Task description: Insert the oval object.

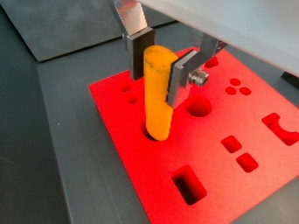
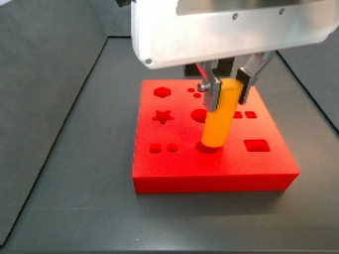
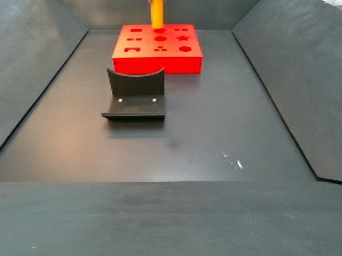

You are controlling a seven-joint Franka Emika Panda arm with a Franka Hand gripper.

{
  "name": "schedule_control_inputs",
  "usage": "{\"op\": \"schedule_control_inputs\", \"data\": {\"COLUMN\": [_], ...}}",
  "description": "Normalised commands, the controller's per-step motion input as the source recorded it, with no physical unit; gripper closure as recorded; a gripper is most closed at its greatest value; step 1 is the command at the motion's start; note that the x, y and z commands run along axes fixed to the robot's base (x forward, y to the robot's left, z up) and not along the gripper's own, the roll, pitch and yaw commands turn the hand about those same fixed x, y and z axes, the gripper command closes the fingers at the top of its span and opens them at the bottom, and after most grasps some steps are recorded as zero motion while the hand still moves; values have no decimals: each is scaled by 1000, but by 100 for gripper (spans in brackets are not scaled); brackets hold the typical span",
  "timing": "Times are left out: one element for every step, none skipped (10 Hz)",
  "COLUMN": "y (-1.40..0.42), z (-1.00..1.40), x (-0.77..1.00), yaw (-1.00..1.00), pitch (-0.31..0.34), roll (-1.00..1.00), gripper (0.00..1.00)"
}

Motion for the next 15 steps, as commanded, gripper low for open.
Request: {"op": "schedule_control_inputs", "data": {"y": [-111, -77, -51, 0, 20, 63, 23, 0, -54, -123, -157, -203, -177, -143, -77], "z": [-197, -211, -206, -211, -134, -77, -34, -34, -194, -300, -354, -409, -437, -420, -449], "x": [0, -6, -66, -86, -217, -226, -126, 0, 100, 131, 117, 134, 143, 134, 126], "yaw": [0, 0, 0, 0, -11, -11, 0, 0, 0, 0, 0, 0, 0, -6, -20], "pitch": [-84, -84, -80, -76, -66, -73, -56, -27, 0, 0, 0, 11, 16, 11, 20], "roll": [0, 0, 0, 0, -27, -64, -50, 0, 6, 104, 189, 243, 230, 199, 151], "gripper": [100, 100, 100, 100, 100, 100, 100, 100, 100, 100, 100, 100, 100, 100, 100]}}
